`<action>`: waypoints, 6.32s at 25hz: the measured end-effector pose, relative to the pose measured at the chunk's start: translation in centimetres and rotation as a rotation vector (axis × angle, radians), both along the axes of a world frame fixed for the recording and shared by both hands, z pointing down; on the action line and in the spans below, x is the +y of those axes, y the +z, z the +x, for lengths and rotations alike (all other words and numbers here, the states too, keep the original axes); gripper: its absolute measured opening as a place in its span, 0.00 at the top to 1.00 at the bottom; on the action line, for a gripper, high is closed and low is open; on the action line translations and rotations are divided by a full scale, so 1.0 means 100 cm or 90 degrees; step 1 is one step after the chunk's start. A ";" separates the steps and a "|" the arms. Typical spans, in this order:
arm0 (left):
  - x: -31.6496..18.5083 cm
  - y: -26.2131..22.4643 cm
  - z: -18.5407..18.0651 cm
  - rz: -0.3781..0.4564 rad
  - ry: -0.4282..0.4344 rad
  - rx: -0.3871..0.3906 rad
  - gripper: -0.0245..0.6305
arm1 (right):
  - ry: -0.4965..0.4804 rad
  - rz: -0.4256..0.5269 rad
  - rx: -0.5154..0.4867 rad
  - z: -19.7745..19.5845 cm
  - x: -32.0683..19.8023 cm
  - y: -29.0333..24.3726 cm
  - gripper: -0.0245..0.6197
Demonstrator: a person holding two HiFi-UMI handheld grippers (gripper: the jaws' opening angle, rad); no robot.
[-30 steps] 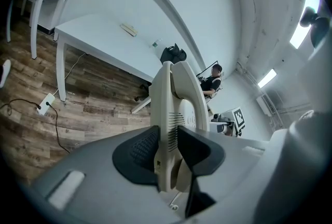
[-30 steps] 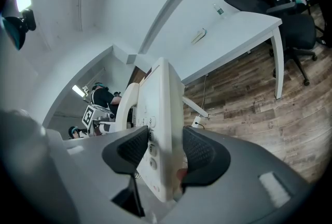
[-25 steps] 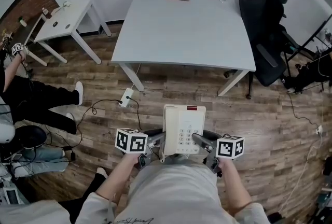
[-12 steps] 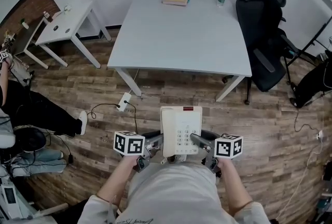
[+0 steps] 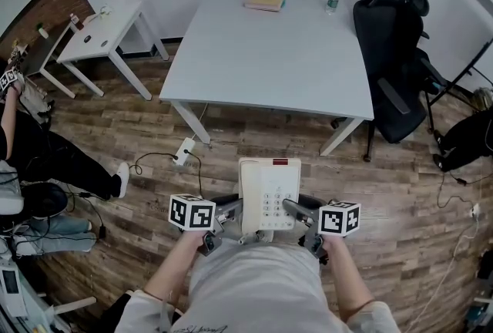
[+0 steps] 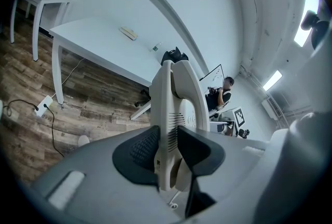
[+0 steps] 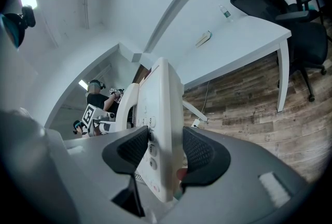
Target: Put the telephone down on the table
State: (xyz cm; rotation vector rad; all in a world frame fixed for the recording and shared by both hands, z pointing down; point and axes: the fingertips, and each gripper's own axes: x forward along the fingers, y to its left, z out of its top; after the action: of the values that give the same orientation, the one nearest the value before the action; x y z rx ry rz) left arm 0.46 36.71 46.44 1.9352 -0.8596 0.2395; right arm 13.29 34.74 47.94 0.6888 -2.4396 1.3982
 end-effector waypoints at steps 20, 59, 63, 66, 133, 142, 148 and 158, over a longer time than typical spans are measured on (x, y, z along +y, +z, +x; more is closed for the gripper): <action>-0.097 0.009 -0.007 -0.019 0.016 0.017 0.76 | 0.012 -0.017 0.009 -0.007 -0.095 0.008 0.63; -0.350 0.003 -0.098 -0.028 0.101 0.017 0.76 | 0.096 -0.023 0.012 -0.096 -0.332 -0.001 0.62; -0.375 0.000 -0.113 -0.022 0.105 0.016 0.76 | 0.100 -0.018 0.012 -0.111 -0.356 -0.003 0.62; -0.391 -0.001 -0.121 -0.020 0.108 0.015 0.76 | 0.102 -0.019 0.009 -0.120 -0.371 -0.004 0.62; -0.541 0.026 -0.080 -0.060 0.096 0.041 0.77 | 0.083 -0.051 0.018 -0.079 -0.528 0.019 0.62; -0.550 0.036 -0.079 -0.065 0.099 0.040 0.77 | 0.077 -0.056 0.029 -0.079 -0.536 0.028 0.62; -0.554 0.042 -0.079 -0.069 0.096 0.039 0.77 | 0.076 -0.061 0.028 -0.078 -0.540 0.035 0.62; -0.559 0.055 -0.078 -0.070 0.101 0.029 0.77 | 0.071 -0.066 0.029 -0.077 -0.547 0.048 0.62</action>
State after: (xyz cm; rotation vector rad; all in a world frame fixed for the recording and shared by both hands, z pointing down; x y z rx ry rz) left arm -7.30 -19.20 51.94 1.9001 -0.6505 0.3284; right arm 5.55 -19.93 52.72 0.8332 -2.3083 1.5206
